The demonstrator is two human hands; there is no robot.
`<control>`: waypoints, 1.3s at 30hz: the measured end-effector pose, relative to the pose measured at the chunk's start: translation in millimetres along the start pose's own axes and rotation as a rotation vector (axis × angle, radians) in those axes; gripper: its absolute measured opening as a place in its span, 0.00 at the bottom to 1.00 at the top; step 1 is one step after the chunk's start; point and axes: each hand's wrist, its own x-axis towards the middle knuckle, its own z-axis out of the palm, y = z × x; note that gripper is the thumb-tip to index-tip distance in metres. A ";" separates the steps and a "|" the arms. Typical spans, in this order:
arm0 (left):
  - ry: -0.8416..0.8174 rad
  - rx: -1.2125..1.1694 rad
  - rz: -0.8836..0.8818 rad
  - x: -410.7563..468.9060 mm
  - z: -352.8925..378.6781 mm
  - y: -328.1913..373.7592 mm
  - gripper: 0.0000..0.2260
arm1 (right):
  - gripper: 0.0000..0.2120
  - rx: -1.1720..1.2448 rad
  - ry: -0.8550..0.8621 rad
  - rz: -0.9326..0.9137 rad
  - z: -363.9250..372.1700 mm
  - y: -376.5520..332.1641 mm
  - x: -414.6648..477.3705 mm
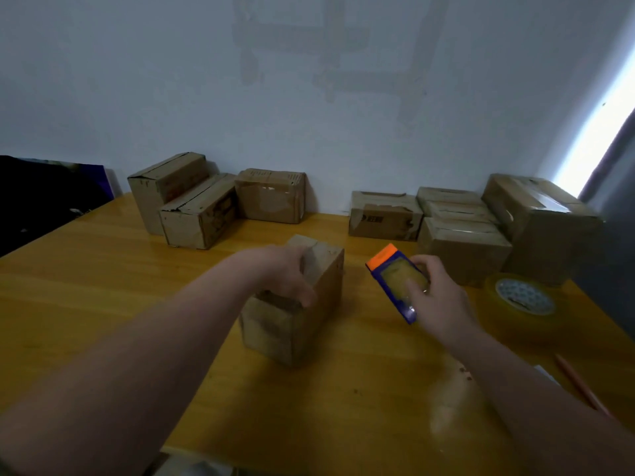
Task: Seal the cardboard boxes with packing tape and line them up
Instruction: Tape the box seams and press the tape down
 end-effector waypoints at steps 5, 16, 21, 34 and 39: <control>-0.087 0.146 0.052 -1.0 -6.0 -8.2 0.50 | 0.14 0.270 0.021 0.112 -0.5 -5.3 4.4; 0.318 0.490 0.370 -9.0 5.1 -9.0 0.28 | 0.28 0.038 0.043 0.057 -7.4 7.0 10.4; 0.345 0.221 0.363 -6.8 22.2 -1.8 0.15 | 0.27 -0.368 0.017 0.076 -15.2 0.9 12.7; 0.272 0.150 0.420 -4.4 43.2 3.7 0.30 | 0.39 -0.368 -0.005 0.198 -19.4 9.5 3.1; 0.231 0.179 0.303 -13.8 32.3 0.3 0.37 | 0.40 -0.067 0.079 0.209 -20.4 27.7 2.3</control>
